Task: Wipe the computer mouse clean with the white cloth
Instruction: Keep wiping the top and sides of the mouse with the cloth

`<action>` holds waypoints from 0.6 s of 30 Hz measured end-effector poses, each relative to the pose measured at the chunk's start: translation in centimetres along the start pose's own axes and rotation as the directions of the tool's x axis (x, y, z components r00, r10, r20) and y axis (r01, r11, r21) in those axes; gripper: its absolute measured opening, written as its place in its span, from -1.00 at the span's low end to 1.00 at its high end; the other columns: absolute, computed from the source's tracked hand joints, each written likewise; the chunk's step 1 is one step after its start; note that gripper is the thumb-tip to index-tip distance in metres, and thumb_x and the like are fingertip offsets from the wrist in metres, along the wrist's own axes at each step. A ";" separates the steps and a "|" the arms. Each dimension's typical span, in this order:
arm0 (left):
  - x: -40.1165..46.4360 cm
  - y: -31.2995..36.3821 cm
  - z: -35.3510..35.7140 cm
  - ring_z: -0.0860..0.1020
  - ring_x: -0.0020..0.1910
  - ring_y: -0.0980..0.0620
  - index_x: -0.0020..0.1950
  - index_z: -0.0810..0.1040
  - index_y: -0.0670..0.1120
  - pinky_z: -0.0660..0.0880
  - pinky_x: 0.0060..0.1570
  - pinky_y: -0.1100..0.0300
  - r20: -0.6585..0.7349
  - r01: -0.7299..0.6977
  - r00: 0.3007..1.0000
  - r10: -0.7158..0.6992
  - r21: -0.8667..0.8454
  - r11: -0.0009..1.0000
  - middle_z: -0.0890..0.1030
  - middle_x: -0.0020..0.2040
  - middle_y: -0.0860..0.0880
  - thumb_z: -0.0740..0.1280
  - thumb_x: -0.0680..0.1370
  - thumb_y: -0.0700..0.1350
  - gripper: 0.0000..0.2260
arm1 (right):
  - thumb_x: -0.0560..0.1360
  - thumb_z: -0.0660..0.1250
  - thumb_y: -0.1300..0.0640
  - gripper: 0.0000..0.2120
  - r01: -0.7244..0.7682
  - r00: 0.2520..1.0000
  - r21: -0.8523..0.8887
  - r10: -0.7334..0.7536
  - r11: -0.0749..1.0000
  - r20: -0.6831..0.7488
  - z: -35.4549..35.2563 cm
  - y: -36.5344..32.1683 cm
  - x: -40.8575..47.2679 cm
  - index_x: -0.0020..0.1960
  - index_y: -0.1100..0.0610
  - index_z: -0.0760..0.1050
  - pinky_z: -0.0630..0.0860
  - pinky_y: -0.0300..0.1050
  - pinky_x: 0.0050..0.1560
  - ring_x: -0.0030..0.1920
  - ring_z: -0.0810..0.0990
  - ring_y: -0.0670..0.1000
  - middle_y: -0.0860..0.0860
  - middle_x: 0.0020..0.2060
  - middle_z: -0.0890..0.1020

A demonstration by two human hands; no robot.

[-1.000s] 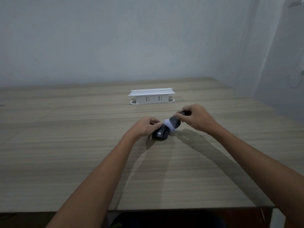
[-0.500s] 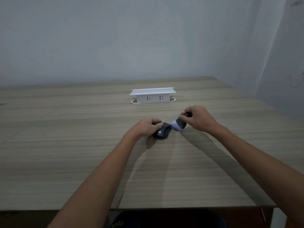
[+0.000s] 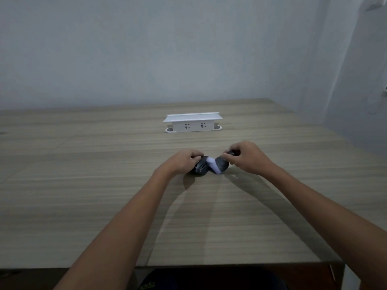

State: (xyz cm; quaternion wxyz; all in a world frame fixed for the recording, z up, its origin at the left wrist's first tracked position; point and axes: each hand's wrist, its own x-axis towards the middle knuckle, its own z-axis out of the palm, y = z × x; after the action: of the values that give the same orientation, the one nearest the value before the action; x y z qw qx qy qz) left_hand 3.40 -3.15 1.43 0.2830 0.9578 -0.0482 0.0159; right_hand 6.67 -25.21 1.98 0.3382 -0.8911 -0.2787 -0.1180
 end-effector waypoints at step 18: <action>-1.0 -1.8 -0.6 0.46 0.38 -0.05 0.38 0.54 -0.12 0.34 0.35 0.13 -0.069 0.023 0.997 -0.024 -0.014 1.000 0.56 0.37 -0.05 0.13 0.68 -0.17 -0.67 | 0.50 0.31 0.09 -0.67 -0.322 0.938 0.110 0.333 0.940 -0.097 1.5 2.8 -1.1 -0.32 0.29 0.57 0.50 -0.08 -0.33 -0.47 0.47 0.00 0.07 -0.50 0.52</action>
State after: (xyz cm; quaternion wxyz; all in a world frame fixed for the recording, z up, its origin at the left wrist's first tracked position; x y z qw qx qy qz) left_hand 2.63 -1.23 0.88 0.2912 0.9552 -0.0274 0.0455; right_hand 7.41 -26.39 -1.08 0.4093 -0.9002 -0.1118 -0.0980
